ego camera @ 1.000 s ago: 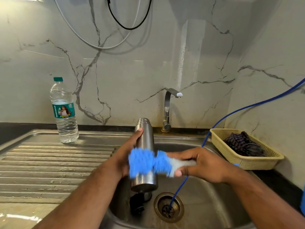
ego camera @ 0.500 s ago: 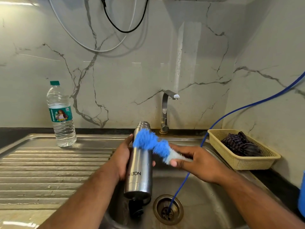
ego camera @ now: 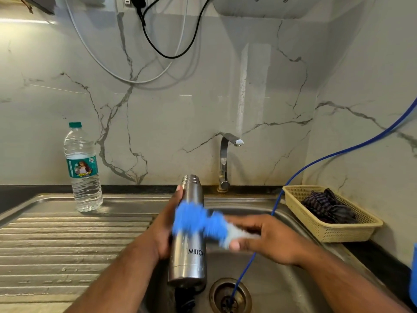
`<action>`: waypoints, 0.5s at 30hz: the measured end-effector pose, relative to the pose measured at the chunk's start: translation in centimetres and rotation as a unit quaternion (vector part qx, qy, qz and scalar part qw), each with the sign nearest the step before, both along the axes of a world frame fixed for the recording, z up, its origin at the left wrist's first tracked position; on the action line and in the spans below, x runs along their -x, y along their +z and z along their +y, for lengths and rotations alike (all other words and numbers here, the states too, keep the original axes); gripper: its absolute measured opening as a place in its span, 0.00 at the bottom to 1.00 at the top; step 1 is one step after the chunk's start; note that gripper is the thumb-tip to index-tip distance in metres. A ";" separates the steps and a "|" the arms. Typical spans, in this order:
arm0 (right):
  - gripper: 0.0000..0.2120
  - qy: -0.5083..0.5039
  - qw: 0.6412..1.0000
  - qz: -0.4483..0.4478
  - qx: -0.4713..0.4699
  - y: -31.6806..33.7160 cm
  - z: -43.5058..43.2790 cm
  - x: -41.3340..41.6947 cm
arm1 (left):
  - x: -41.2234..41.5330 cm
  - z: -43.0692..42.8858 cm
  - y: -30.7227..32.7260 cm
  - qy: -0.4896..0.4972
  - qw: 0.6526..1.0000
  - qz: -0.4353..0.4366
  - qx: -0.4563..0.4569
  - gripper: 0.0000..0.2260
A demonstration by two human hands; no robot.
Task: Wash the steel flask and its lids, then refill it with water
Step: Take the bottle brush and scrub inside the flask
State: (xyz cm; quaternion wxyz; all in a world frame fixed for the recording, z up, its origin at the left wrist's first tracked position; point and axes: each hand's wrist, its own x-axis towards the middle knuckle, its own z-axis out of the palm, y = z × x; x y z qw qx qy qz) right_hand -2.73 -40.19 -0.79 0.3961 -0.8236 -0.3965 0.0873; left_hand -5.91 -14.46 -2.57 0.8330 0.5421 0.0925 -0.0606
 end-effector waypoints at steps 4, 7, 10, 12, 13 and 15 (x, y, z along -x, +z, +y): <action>0.26 0.008 1.000 0.019 -0.005 0.0 -0.1 0.0 | -0.1 -0.5 0.1 0.021 0.999 -0.005 0.031 0.35; 0.28 0.118 0.990 0.061 0.057 0.0 -0.5 0.1 | 0.0 0.0 -0.1 0.034 0.998 -0.007 0.057 0.35; 0.28 0.092 0.993 0.068 -0.005 0.2 -1.1 -0.5 | 0.3 -0.1 0.2 0.060 0.992 0.025 0.111 0.39; 0.28 0.061 0.995 0.061 -0.048 0.3 -1.4 -0.6 | 0.2 0.1 0.2 0.080 0.984 0.040 0.156 0.40; 0.28 0.053 0.996 0.040 -0.060 0.3 -1.4 -0.6 | 0.2 0.2 0.2 0.095 0.979 0.039 0.179 0.40; 0.28 0.032 0.997 -0.035 -0.060 0.2 -1.0 -0.4 | 0.0 0.7 -0.2 0.126 0.967 0.052 0.217 0.40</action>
